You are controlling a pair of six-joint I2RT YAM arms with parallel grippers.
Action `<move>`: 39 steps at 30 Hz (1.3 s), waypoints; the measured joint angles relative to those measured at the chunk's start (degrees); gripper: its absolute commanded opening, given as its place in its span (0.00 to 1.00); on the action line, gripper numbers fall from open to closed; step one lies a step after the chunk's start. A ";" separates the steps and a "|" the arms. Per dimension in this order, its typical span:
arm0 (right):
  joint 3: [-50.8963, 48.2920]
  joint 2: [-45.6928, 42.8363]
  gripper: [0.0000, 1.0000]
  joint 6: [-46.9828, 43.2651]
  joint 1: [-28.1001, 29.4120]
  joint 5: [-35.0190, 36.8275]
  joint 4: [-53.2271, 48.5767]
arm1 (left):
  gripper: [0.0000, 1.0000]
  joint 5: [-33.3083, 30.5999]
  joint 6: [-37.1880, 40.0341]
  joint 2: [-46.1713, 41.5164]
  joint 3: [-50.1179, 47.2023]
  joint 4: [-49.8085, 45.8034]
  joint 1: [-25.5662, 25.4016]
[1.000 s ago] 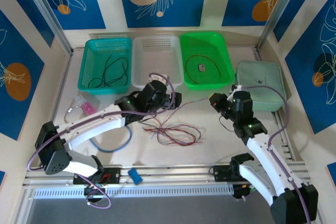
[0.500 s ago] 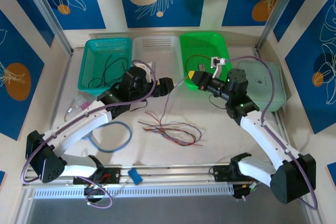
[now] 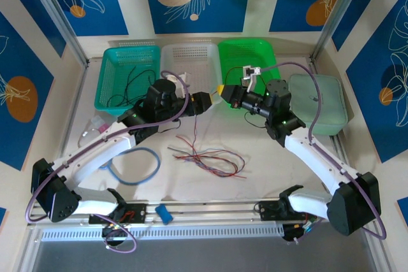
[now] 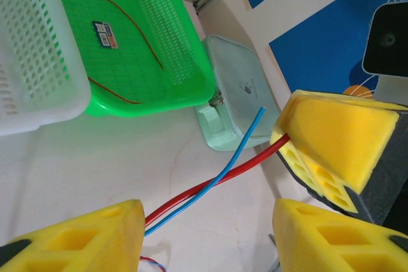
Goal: Untangle the cables
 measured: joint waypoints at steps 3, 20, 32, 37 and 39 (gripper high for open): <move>0.46 0.35 0.00 0.00 0.15 -0.50 0.13 | 0.53 0.02 -0.15 0.00 0.07 0.37 0.13; 0.96 0.44 0.00 -0.42 0.74 -1.01 0.04 | 0.37 1.09 -0.79 1.01 3.02 2.75 1.95; 1.31 0.46 0.00 -0.42 1.40 -1.01 -0.20 | 0.33 3.26 -1.22 3.15 4.46 2.86 1.95; 1.44 0.66 0.00 -0.42 1.44 -1.01 -0.17 | 0.23 3.23 -1.05 3.17 4.46 2.86 1.95; 1.44 0.72 0.00 -0.42 1.44 -1.01 -0.20 | 0.16 3.21 -1.11 3.17 4.46 2.89 1.95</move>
